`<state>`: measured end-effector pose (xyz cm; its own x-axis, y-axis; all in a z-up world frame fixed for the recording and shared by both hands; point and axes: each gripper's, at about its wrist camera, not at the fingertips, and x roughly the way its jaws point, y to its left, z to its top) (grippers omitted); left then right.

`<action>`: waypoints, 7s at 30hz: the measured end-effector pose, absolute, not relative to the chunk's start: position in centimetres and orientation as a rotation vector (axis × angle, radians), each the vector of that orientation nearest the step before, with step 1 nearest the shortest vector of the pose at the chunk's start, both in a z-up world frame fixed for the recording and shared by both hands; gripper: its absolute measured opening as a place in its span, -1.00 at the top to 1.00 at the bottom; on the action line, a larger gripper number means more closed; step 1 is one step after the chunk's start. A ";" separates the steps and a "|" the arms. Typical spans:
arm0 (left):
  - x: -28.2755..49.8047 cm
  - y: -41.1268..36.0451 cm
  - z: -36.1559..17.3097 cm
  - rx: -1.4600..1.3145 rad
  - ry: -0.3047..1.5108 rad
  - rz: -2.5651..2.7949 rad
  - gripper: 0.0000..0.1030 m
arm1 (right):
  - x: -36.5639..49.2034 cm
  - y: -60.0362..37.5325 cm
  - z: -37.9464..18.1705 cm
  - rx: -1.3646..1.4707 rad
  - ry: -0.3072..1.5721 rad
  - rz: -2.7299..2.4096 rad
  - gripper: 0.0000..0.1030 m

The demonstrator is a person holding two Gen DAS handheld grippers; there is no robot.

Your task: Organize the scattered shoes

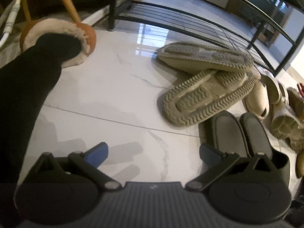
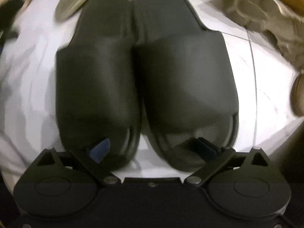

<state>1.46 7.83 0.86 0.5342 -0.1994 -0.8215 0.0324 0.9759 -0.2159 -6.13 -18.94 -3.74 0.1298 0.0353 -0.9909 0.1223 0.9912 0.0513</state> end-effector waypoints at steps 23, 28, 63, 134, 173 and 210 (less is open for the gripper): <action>1.4 8.2 0.7 -0.221 1.011 -0.130 -0.99 | -6.0 -18.5 -2.9 0.195 0.949 -0.068 -0.89; 1.3 8.3 0.9 -0.230 1.004 -0.123 -0.99 | -5.2 -17.1 -4.8 0.121 0.978 -0.086 -1.00; 1.3 9.3 1.1 -0.269 1.005 -0.090 -0.99 | -12.2 -18.5 7.0 0.071 0.460 -0.160 0.20; 15.8 14.4 4.0 -0.408 0.724 0.280 -0.99 | 39.7 2.9 10.9 -0.019 0.198 -0.187 -0.95; 4.6 -2.6 2.6 0.194 0.779 -0.015 -0.99 | -12.3 -34.3 3.6 0.303 0.236 -0.722 -1.00; 6.3 -8.7 1.5 0.247 0.752 -0.189 -0.99 | -11.5 -36.8 2.3 0.473 0.297 -0.704 -1.00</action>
<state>6.26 -8.73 1.53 0.7157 -0.0809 -0.6937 0.2564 0.9544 0.1532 -11.48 -36.78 2.32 0.7271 -0.5473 -0.4144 0.6787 0.6639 0.3140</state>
